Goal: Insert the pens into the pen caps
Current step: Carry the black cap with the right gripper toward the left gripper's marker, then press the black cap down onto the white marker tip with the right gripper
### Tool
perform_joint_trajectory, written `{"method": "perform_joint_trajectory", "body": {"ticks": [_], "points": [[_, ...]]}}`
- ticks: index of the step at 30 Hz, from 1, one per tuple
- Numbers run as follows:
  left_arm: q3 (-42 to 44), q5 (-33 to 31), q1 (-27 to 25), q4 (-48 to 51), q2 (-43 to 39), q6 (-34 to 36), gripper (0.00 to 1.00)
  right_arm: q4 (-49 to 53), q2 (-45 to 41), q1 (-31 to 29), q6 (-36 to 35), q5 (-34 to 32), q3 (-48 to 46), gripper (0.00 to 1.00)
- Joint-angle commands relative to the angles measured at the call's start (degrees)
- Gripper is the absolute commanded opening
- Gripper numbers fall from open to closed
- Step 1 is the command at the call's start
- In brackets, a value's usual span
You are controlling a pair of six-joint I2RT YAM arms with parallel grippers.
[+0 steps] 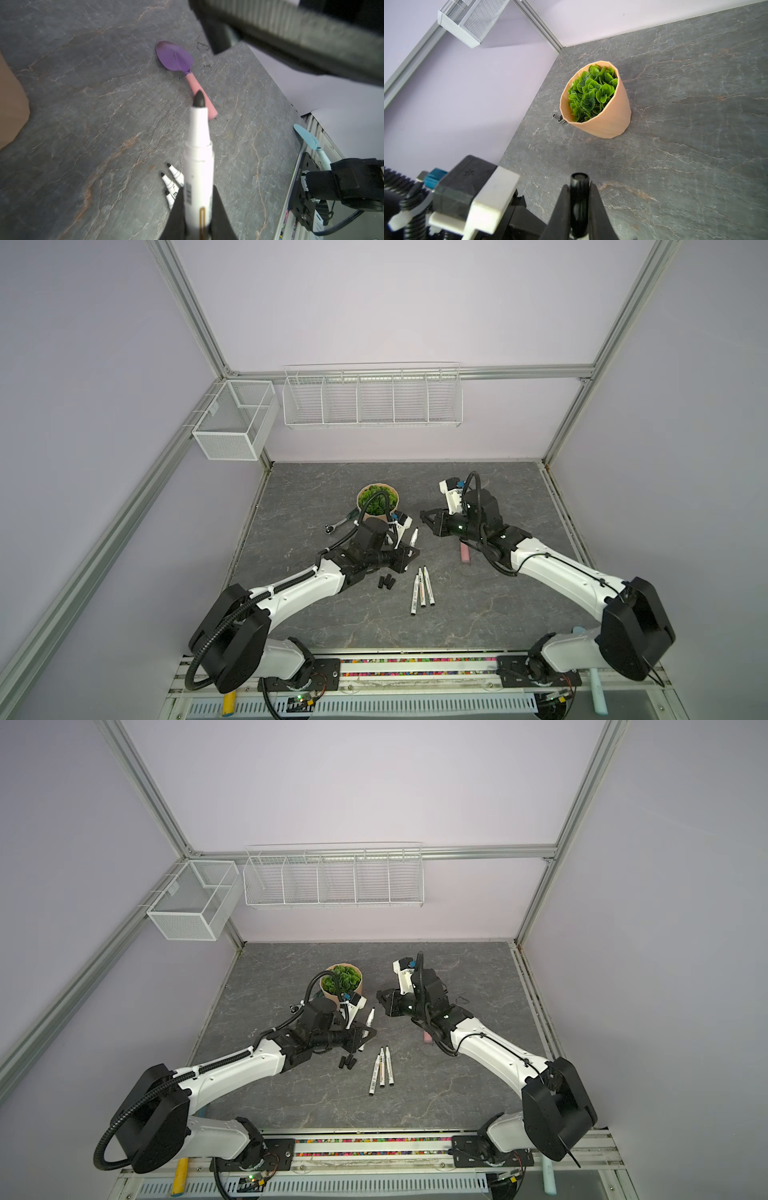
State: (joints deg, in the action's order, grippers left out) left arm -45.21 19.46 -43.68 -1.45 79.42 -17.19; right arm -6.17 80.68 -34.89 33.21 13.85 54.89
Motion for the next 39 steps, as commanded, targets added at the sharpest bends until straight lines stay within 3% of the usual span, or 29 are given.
{"method": "perform_joint_trajectory", "body": {"ticks": [1,27,39], "points": [[-1.9,-0.8,-0.3,-2.3,0.9,1.2,0.0,-4.3,-0.9,0.3,2.9,1.5,-1.2,0.07],[-2.4,-0.8,-0.4,-3.7,2.1,0.1,0.0,-7.6,3.7,0.2,3.4,3.0,1.0,0.07],[-2.9,-1.6,-0.4,-3.9,3.0,-1.0,0.0,-7.3,0.9,0.2,3.4,2.9,-0.7,0.07]]}}
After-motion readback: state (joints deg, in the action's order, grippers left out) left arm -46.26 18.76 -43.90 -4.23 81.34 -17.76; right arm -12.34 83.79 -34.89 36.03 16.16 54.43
